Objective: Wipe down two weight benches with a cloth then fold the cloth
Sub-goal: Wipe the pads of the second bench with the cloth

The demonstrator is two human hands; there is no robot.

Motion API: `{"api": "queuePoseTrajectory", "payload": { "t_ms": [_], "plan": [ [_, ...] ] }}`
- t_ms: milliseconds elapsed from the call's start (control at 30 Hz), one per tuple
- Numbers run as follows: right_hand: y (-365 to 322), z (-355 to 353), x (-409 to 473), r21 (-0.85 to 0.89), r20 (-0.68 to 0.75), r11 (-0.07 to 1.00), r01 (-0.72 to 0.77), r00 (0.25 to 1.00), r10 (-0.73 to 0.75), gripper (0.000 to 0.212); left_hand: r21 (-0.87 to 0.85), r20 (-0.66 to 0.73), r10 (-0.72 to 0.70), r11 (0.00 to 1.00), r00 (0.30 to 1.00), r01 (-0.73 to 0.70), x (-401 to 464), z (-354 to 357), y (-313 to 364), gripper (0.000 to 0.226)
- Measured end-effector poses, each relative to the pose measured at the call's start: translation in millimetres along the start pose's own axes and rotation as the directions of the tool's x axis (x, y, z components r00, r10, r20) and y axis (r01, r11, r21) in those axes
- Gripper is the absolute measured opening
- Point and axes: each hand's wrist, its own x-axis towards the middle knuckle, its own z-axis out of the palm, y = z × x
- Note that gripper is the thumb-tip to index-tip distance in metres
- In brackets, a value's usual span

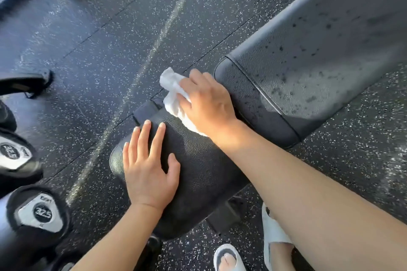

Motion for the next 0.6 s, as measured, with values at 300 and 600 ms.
{"api": "queuePoseTrajectory", "payload": {
  "t_ms": [300, 600],
  "plan": [
    [4, -18, -63, 0.044, 0.003, 0.999, -0.026, 1.000, 0.026, 0.015, 0.018, -0.014, 0.015, 1.000, 1.000, -0.014, 1, 3, -1, 0.068],
    [-1, -33, -201, 0.055, -0.137, 0.984, -0.171, 0.975, 0.177, 0.017, -0.013, -0.027, -0.002, 1.000, 1.000, 0.001, -2, 2, 1, 0.067]
  ]
}}
